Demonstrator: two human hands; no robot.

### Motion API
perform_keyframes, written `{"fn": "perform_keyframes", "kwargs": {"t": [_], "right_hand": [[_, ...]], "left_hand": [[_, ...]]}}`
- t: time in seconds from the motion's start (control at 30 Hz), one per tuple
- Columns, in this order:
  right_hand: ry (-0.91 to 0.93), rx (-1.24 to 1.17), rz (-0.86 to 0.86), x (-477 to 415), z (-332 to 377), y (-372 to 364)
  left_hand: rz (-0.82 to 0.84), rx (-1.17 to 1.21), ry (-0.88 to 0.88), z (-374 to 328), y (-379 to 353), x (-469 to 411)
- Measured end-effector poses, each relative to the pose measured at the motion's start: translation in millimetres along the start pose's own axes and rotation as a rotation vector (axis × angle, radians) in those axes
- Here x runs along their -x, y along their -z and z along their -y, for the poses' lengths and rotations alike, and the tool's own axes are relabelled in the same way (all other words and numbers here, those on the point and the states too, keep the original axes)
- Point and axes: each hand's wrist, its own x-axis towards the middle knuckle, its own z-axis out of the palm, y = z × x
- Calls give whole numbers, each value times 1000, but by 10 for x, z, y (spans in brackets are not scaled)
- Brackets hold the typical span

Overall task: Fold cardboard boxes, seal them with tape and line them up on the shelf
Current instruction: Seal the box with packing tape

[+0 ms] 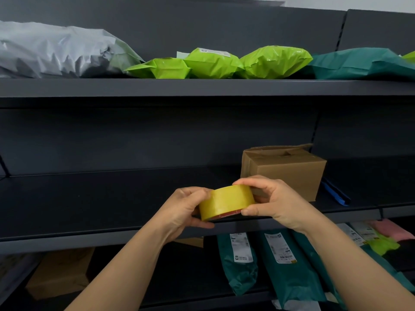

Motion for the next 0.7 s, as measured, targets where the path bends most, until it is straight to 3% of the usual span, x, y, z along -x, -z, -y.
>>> {"fn": "perform_keyframes", "kwargs": {"t": [0.2,0.57,0.7], "right_hand": [[-19,4,4,31,49,34],[-58,14,14,28,64,61],[-76,5,0,23,71,100]], "left_hand": [[82,27,18,11,47,9],[70,-11,27,-5,10,-10],[150,-43,10,-12,41,-7]]}}
